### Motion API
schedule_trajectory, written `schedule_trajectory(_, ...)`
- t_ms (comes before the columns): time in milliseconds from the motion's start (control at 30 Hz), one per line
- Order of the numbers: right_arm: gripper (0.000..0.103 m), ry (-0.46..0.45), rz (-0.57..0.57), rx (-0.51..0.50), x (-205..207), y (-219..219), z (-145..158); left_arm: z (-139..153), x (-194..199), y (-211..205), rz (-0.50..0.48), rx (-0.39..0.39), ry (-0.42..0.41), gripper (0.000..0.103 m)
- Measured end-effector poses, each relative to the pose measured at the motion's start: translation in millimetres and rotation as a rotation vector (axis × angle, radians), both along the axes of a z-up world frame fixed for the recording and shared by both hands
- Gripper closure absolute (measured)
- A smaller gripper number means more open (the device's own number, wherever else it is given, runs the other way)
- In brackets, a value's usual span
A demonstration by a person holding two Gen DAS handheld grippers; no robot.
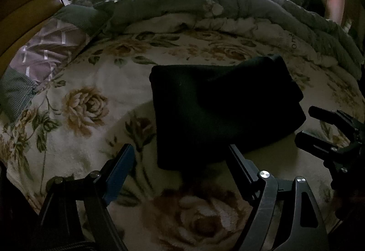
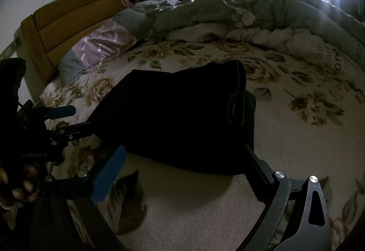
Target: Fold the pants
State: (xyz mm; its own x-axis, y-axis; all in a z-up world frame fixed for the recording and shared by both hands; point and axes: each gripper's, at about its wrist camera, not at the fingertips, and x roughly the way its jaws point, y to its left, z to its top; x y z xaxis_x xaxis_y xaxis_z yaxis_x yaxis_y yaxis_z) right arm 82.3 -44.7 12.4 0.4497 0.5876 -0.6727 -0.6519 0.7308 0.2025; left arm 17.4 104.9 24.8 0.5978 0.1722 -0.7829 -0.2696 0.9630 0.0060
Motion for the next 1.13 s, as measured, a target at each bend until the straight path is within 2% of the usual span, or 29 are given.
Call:
schedule_trajectory(533,0.005,-0.005,-0.001,0.002,3,-1,4,6,6,11,0.017,-0.011,-0.023,0.02)
schedule_trajectory(1133,0.005,0.011,-0.038,0.042,14,-11,7,8,14,6,-0.009,-0.011,-0.024,0.02)
